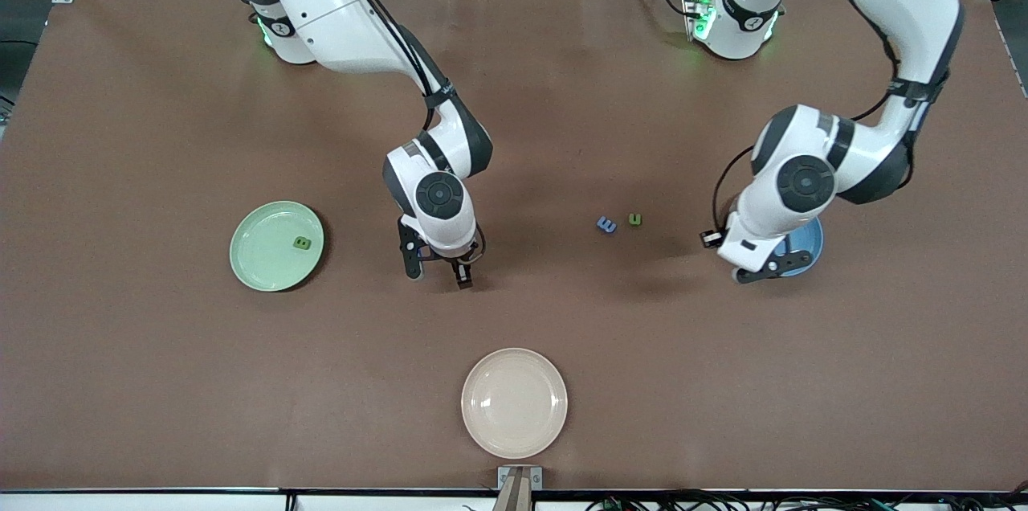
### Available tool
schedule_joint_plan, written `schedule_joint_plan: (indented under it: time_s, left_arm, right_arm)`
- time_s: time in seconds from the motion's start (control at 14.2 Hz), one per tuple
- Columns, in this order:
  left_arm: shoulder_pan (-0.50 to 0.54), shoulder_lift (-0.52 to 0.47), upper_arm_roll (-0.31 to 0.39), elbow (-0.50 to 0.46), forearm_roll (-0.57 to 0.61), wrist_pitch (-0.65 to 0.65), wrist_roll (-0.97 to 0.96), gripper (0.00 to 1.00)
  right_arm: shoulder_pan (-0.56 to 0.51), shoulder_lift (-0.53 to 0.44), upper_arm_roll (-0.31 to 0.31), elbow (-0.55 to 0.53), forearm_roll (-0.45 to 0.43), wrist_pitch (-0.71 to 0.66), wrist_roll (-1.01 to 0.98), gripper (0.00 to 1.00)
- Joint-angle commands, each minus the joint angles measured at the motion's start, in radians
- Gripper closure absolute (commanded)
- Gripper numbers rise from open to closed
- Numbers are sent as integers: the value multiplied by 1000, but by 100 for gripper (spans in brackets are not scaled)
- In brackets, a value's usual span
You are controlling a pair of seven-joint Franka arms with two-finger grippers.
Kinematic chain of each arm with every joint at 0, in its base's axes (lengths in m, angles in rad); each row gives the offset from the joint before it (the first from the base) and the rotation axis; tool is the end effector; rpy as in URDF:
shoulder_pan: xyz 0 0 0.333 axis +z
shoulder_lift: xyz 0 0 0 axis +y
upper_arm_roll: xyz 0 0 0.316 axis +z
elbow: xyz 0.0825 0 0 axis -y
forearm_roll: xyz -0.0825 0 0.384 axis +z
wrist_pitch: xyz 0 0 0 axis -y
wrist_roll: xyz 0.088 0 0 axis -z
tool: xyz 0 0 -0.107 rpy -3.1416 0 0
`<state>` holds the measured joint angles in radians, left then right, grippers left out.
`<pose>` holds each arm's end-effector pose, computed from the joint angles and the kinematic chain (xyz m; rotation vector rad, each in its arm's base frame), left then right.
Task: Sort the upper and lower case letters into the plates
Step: 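Carry the x to the blue plate while the right gripper grasps the blue c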
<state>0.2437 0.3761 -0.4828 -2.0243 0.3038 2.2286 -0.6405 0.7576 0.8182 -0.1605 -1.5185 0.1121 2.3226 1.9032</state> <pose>0.5721 -0.1231 0.2720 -3.0224 -0.3321 0.1208 0.5749 0.4146 0.1793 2.4585 -1.9338 0.0513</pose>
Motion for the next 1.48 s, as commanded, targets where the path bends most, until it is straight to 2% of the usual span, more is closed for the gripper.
schedule_joint_plan:
  time_s: [0.0, 0.21, 0.35, 0.49, 0.56, 0.84, 0.99, 1.13, 1.2, 1.27, 1.34, 1.41]
  left_arm:
    - [115, -51, -28, -138, 49, 123, 128, 94]
    - [199, -36, -28, -165, 80, 177, 251, 94]
    - [247, -14, -26, -165, 81, 189, 332, 94]
    - [272, 13, -25, -168, 83, 218, 380, 94]
    - [275, 21, -23, -175, 83, 226, 386, 94]
    - [328, 76, -23, -200, 188, 269, 383, 94]
    - [332, 80, -23, -200, 201, 270, 380, 94]
    - [332, 83, -23, -198, 202, 270, 380, 91]
    - [332, 83, -23, -198, 202, 270, 380, 83]
    - [332, 81, -23, -198, 202, 270, 378, 66]
    - [332, 73, -25, -197, 202, 270, 375, 38]
    - [330, 63, -30, -195, 202, 269, 377, 13]
  right_arm:
    - [9, -11, -4, -19, -5, 1, 20, 35]
    - [19, -13, -4, -19, -3, 1, 25, 47]
    - [22, -13, -4, -26, -3, 3, 28, 60]
    - [23, -14, -4, -31, -3, -2, 28, 90]
    - [17, -19, -4, -38, -3, -14, 25, 99]
    - [-47, -106, -8, -42, -5, -149, -96, 100]
    - [-105, -190, -8, -110, -5, -155, -201, 100]
    - [-167, -299, -8, -234, -5, -140, -350, 100]
    - [-202, -363, -8, -312, -5, -115, -425, 100]
    - [-233, -429, -8, -401, -5, -77, -502, 100]
    - [-262, -488, -8, -486, -3, -28, -559, 100]
    - [-294, -545, -8, -576, -5, 16, -622, 100]
